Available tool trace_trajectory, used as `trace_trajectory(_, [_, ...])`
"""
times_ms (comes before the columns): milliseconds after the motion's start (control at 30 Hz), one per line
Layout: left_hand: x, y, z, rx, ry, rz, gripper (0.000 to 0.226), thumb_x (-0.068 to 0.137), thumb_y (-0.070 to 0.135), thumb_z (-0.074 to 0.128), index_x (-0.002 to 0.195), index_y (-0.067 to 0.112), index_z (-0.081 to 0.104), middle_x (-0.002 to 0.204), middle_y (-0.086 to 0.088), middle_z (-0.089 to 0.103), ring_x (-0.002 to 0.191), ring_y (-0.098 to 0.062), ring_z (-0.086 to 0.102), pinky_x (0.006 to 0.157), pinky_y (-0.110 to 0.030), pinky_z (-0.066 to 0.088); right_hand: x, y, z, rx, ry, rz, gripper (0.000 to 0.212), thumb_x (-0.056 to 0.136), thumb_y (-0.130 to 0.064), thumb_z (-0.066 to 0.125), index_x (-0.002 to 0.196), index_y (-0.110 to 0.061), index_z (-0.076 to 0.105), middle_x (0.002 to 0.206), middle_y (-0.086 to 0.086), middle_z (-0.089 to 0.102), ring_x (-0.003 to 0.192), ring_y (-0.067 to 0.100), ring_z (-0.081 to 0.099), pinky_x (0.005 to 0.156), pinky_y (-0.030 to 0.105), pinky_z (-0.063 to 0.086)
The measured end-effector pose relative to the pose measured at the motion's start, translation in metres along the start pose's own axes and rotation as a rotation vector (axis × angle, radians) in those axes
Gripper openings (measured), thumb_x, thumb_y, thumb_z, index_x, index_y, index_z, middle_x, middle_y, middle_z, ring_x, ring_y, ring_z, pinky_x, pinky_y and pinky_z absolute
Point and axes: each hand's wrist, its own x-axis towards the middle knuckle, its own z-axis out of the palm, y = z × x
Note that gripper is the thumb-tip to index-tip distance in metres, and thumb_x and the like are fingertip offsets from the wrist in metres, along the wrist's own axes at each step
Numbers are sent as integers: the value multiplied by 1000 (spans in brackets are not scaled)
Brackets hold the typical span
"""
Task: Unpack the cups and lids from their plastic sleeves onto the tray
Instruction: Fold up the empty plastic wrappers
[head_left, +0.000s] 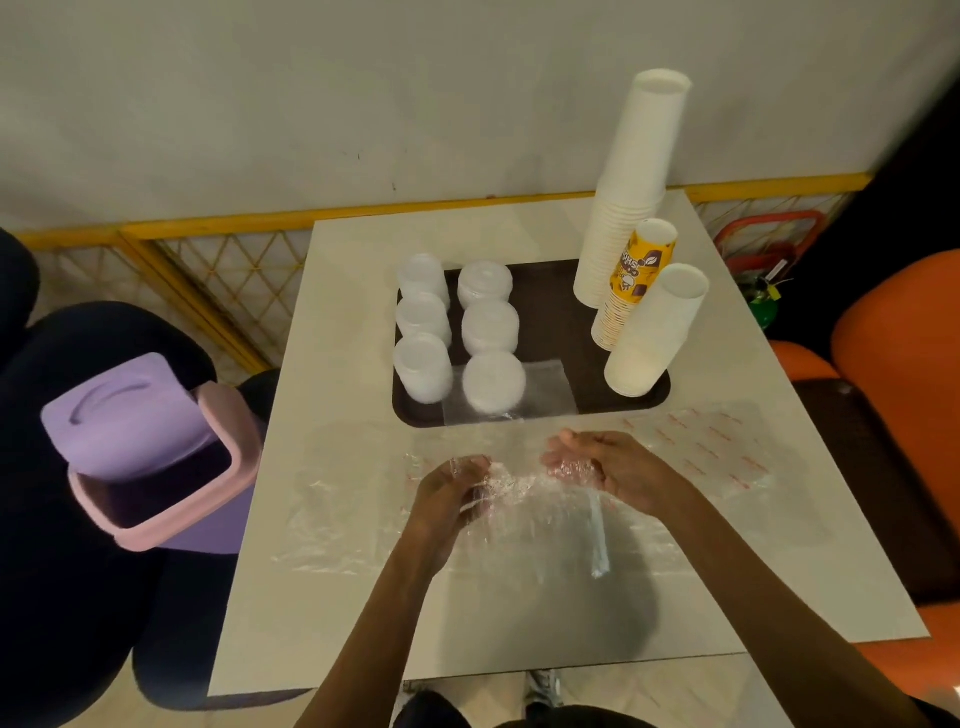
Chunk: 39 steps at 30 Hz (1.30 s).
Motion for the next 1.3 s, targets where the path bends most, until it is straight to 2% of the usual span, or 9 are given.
trace_trajectory(267, [-2,13,-10,-23,56,39,5,90,15,63,90,13,68,70,2,63,63,-10,58,57,-20,46,-1,-1,8,6,11,60,29,90,-20,61,109,2,64,105,15,71,99,25,69,96,33,51])
trace_trajectory(433, [-1,21,-15,-9,93,81,7,89,17,65,84,11,67,65,2,60,64,-13,52,58,-20,45,-8,-10,9,55,76,1,21,92,-16,57,104,-1,67,94,12,74,83,19,72,73,22,57])
trace_trajectory(600, [-2,30,-19,-96,-18,70,13,91,16,60,99,12,69,82,0,69,75,-11,63,68,-20,49,-11,-14,9,83,121,-68,23,92,-27,57,105,-11,66,99,10,73,86,18,72,74,22,57])
trace_trajectory(733, [-3,29,-24,-153,-109,-1,18,92,3,54,106,5,66,94,-7,73,79,-13,71,69,-18,56,-17,-4,10,24,64,-29,23,87,-14,64,106,-3,67,103,11,72,91,18,71,76,20,56])
trace_trajectory(867, [-10,32,-29,-59,-145,-8,17,87,-5,58,99,1,68,90,-10,73,79,-15,71,72,-20,57,-21,-4,10,58,173,-99,19,86,-7,65,103,1,69,100,14,72,86,18,71,74,20,57])
trace_trajectory(967, [-13,39,-31,78,-151,15,10,86,-2,61,90,0,70,89,-11,73,80,-16,71,71,-19,56,-24,-14,13,-128,296,-258,11,86,-13,67,95,-7,70,94,7,70,84,17,67,75,21,56])
trace_trajectory(1133, [-18,59,-30,196,-60,192,9,83,10,68,83,1,70,85,-8,71,84,-18,66,76,-20,56,-36,-33,15,-409,433,-556,8,82,-17,71,77,-21,65,108,-11,55,101,-6,52,88,13,38])
trace_trajectory(1233, [-22,69,-24,213,39,361,8,82,16,70,80,8,69,106,-1,66,92,-8,61,79,-19,49,-48,-48,22,-357,347,-619,13,87,-13,64,75,-17,62,114,-22,55,101,-32,39,97,15,28])
trace_trajectory(1300, [-24,75,-18,168,51,459,13,84,12,67,73,6,64,116,7,60,93,5,60,72,-10,47,-51,-57,27,-214,317,-647,9,90,-9,60,81,-9,63,104,-22,59,94,-29,48,90,10,34])
